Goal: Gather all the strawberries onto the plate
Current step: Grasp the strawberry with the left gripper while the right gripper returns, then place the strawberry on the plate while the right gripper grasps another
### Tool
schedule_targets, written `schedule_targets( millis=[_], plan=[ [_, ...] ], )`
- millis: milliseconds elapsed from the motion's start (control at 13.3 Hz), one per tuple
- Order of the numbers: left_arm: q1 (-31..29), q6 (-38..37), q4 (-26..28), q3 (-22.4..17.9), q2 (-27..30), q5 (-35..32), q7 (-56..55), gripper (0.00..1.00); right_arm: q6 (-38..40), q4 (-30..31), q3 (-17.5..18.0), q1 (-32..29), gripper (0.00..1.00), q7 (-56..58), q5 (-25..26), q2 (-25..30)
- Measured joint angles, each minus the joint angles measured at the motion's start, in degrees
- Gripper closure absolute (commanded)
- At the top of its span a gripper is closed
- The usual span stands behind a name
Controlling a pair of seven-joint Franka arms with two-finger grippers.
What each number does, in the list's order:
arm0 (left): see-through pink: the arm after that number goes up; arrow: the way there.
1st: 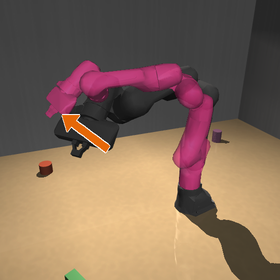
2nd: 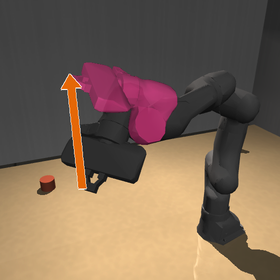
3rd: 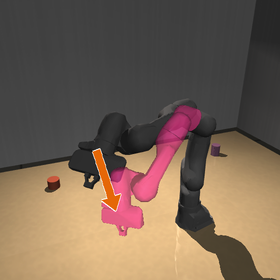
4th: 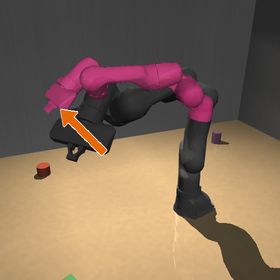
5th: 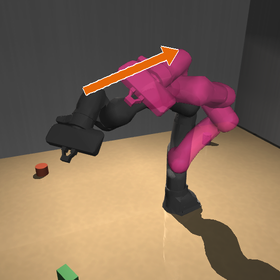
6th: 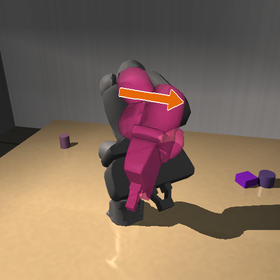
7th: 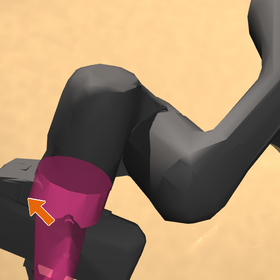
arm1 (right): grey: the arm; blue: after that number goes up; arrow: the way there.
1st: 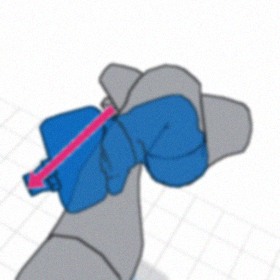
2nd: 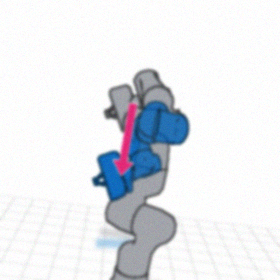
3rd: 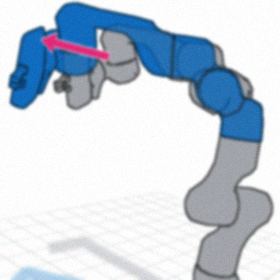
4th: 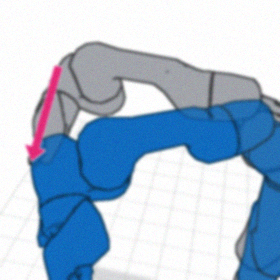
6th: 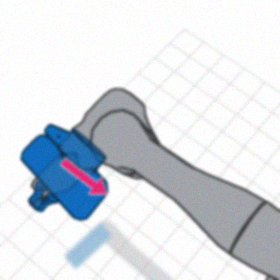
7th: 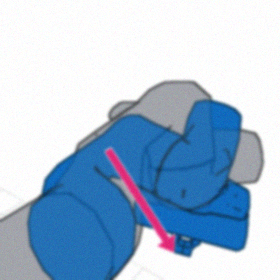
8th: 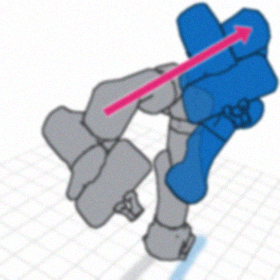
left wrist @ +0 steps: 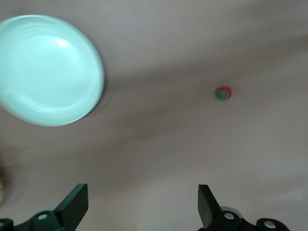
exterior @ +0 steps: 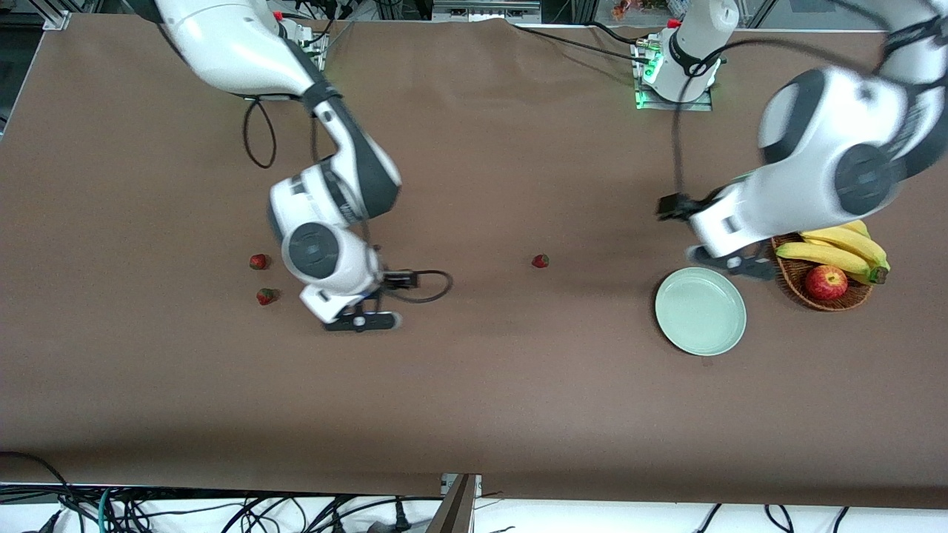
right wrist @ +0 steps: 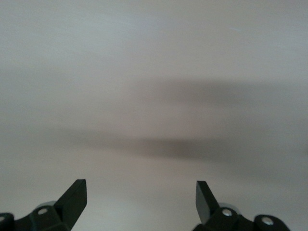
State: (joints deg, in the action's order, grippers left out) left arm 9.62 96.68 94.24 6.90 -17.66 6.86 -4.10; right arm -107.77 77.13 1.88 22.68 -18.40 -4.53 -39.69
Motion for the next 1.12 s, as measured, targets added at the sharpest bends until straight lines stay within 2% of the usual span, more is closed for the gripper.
schedule_targets(
  millis=[300, 524, 749, 824, 899, 974, 1049, 1124],
  plan=[
    [11.1, 13.2, 0.4, 0.2, -8.7, -0.1, -12.8, 0.0, 1.3, 12.5, -6.4, -5.8, 0.0, 14.7, 0.2, 6.2],
    [15.9, 23.8, 3.9, 0.2, -12.7, -6.2, -17.8, 0.0, 2.1, 19.3, -11.9, -7.6, 0.0, 19.4, 0.2, 8.0],
    [18.0, 36.8, 10.1, 0.1, -15.6, -7.7, -20.3, 0.0, -1.1, 24.9, -13.3, -8.1, 0.0, 19.3, -0.3, 8.0],
    [18.8, 39.2, 11.0, 0.2, -16.6, -7.9, -21.4, 0.03, -3.2, 26.9, -13.3, -8.0, 0.0, 19.2, -0.4, 8.0],
    [19.5, 40.3, 11.3, 0.1, -17.5, -7.9, -21.9, 0.21, -5.1, 28.6, -13.3, -8.0, 0.0, 19.1, -0.4, 8.0],
    [20.0, 40.8, 11.3, 0.1, -18.0, -7.9, -22.2, 0.45, -6.7, 30.0, -13.3, -8.0, 0.0, 19.1, -0.5, 8.0],
    [20.3, 40.9, 11.3, 0.1, -18.3, -7.9, -22.4, 0.63, -7.8, 30.8, -13.3, -8.0, 0.0, 19.0, -0.5, 8.0],
    [20.3, 40.9, 11.3, 0.1, -18.3, -8.0, -22.4, 0.68, -8.9, 31.5, -13.3, -8.0, 0.0, 19.0, -0.5, 8.0]
  ],
)
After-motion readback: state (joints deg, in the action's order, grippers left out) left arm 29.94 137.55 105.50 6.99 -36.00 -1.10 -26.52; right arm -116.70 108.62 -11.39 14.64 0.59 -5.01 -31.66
